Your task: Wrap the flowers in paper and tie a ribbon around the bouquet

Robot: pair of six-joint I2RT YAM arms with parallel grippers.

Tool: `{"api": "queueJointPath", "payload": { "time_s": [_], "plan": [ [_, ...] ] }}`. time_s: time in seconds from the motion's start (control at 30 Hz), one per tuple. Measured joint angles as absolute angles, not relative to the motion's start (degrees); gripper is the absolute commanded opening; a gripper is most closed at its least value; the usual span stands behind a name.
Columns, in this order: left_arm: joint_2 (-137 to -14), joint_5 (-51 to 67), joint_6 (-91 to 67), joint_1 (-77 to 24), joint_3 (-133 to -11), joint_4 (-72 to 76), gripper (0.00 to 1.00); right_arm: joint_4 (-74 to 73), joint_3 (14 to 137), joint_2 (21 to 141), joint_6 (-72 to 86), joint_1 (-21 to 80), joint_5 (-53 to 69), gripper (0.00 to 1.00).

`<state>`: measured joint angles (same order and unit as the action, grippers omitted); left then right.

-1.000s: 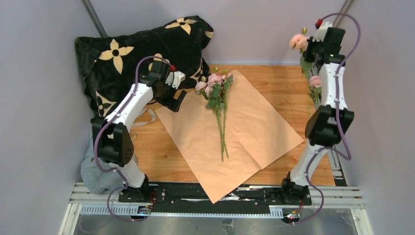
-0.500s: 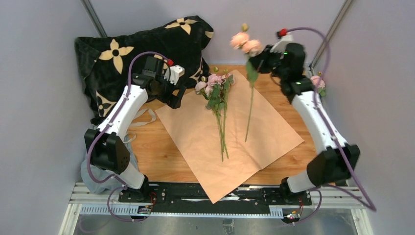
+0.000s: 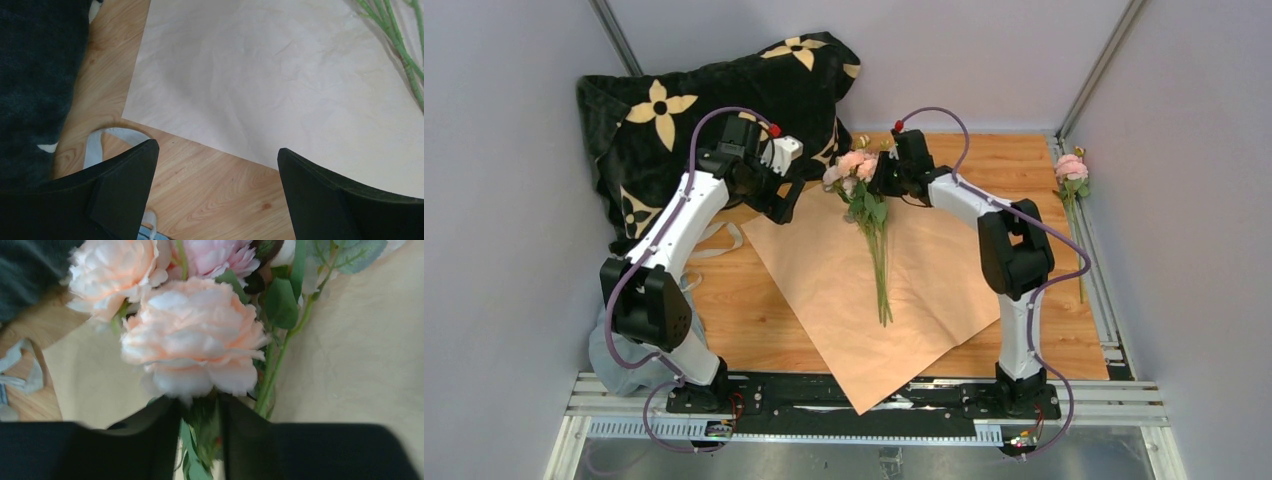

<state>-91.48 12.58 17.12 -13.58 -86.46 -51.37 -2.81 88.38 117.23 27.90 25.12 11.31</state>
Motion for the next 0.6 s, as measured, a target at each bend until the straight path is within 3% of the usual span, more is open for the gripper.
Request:
{"api": "queueJointPath", "payload": {
  "time_s": [0.07,0.13,0.37,0.47,0.6],
  "plan": [
    [-92.12,12.40,17.43,-13.56,-86.43,-51.64,1.00,-3.62,90.96,119.04,27.66,24.93,11.07,0.69],
    [-92.36,12.34,17.67,-13.58,-86.43,-51.94,1.00,-5.89,93.41,119.85,26.04,24.60,10.94,0.74],
    [-92.36,12.43,18.26,-13.56,-86.46,-52.77,1.00,-19.51,100.57,114.89,9.08,18.87,2.79,0.78],
    [-92.36,12.05,18.28,-13.56,-86.46,-52.88,1.00,-23.07,97.65,108.33,2.57,9.08,-3.81,0.78],
    [-92.07,11.09,18.52,-13.56,-86.04,-52.82,1.00,-25.06,95.66,106.98,0.16,-7.77,-8.73,0.68]
  ]
}}
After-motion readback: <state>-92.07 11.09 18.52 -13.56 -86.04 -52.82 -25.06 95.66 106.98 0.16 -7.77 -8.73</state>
